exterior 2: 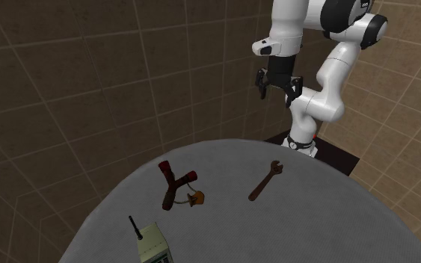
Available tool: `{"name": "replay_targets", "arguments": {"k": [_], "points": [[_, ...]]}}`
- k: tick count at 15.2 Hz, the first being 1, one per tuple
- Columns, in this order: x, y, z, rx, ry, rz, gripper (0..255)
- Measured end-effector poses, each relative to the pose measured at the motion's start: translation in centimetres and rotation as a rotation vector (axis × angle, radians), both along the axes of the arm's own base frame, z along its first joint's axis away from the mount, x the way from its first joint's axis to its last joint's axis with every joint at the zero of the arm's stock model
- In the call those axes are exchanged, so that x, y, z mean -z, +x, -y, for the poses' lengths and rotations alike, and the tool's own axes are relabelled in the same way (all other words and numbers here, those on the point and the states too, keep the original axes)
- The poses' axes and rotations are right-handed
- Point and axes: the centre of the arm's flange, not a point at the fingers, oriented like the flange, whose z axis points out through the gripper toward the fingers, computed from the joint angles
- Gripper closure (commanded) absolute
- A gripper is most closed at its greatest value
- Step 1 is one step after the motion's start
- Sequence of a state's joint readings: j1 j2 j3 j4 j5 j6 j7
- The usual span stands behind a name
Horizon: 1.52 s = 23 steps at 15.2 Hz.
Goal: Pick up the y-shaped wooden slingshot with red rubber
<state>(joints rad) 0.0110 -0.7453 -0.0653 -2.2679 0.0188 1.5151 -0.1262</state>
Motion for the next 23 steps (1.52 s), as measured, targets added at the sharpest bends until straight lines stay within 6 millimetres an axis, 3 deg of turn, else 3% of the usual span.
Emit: {"name": "replay_targets", "arguments": {"k": [2,6,23], "points": [[0.2,0.6,0.2,0.001,0.004,0.0,0],[2.0,4.4,1.5,0.011,0.035,0.0,0],[11.2,24.7,8.1,0.059,0.182,0.006,0]]}}
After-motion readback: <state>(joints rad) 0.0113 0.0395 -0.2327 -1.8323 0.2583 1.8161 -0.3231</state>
